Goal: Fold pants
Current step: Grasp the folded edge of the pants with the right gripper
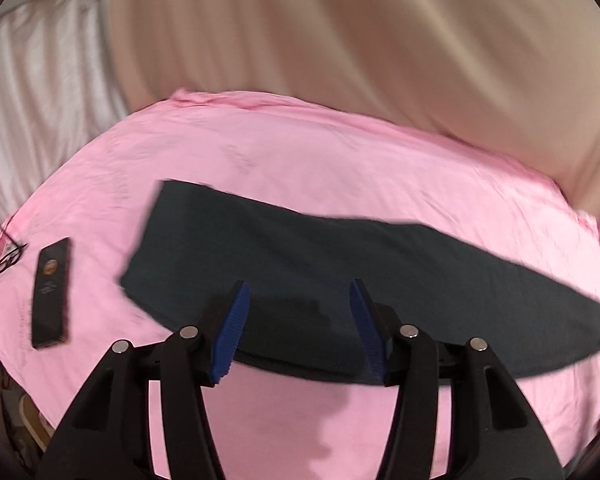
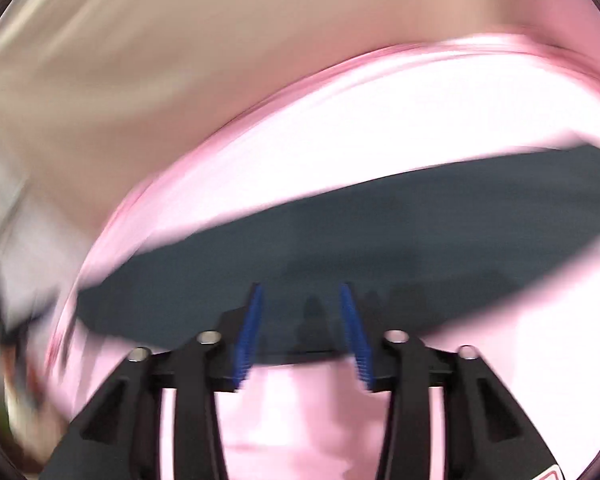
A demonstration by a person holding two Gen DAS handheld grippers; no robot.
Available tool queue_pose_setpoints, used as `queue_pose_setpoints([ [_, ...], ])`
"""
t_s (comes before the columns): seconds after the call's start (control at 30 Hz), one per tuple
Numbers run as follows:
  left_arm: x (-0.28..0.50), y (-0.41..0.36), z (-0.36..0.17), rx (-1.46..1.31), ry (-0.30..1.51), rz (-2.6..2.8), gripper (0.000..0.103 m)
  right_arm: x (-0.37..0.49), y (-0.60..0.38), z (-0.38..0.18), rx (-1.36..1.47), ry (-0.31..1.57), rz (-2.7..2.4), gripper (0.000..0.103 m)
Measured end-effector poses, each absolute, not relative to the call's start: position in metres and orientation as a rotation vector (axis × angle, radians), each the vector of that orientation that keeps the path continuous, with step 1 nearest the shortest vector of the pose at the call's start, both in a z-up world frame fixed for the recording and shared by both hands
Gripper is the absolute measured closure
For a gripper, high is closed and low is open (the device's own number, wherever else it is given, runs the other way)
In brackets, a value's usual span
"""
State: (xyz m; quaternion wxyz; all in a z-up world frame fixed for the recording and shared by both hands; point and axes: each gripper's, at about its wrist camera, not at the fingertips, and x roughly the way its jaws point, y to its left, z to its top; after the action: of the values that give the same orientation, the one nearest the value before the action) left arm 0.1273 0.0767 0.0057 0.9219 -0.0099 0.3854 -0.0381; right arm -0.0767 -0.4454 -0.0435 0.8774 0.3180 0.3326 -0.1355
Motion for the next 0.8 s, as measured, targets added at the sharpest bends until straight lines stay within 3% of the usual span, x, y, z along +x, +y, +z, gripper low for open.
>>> queue_pose_setpoints([
  [0.13, 0.116, 0.016, -0.011, -0.001, 0.832, -0.165, 0.045, -0.124, -0.547, -0.055, 0.768, 0.634, -0.462, 0.055],
  [0.3, 0.108, -0.042, -0.020, 0.033, 0.875, -0.211, 0.045, -0.096, -0.594, -0.067, 0.731, 0.703, -0.388, 0.055],
  [0.33, 0.108, -0.051, -0.020, 0.043, 0.881, -0.214, 0.044, -0.087, -0.597, -0.071, 0.733, 0.734, -0.339, 0.061],
  [0.4, 0.107, -0.063, -0.022, 0.055, 0.891, -0.210, 0.043, -0.076, -0.593, -0.063, 0.705, 0.761, -0.250, 0.094],
  [0.5, 0.108, -0.075, -0.023, 0.076, 0.897, -0.186, 0.043, -0.081, -0.578, -0.018, 0.557, 0.684, -0.217, 0.094],
  [0.57, 0.110, -0.078, -0.025, 0.087, 0.902, -0.176, 0.043, -0.084, -0.583, -0.020, 0.520, 0.714, -0.274, 0.094],
  [0.67, 0.114, -0.083, -0.030, 0.090, 0.922, -0.177, 0.043, -0.084, -0.601, -0.070, 0.546, 0.908, -0.433, 0.089],
  [0.77, 0.115, -0.085, -0.034, 0.104, 0.929, -0.174, 0.043, -0.108, -0.598, -0.068, 0.684, 0.800, -0.395, 0.083],
  [0.8, 0.115, -0.086, -0.034, 0.108, 0.927, -0.172, 0.043, -0.111, -0.595, -0.065, 0.699, 0.784, -0.392, 0.072],
])
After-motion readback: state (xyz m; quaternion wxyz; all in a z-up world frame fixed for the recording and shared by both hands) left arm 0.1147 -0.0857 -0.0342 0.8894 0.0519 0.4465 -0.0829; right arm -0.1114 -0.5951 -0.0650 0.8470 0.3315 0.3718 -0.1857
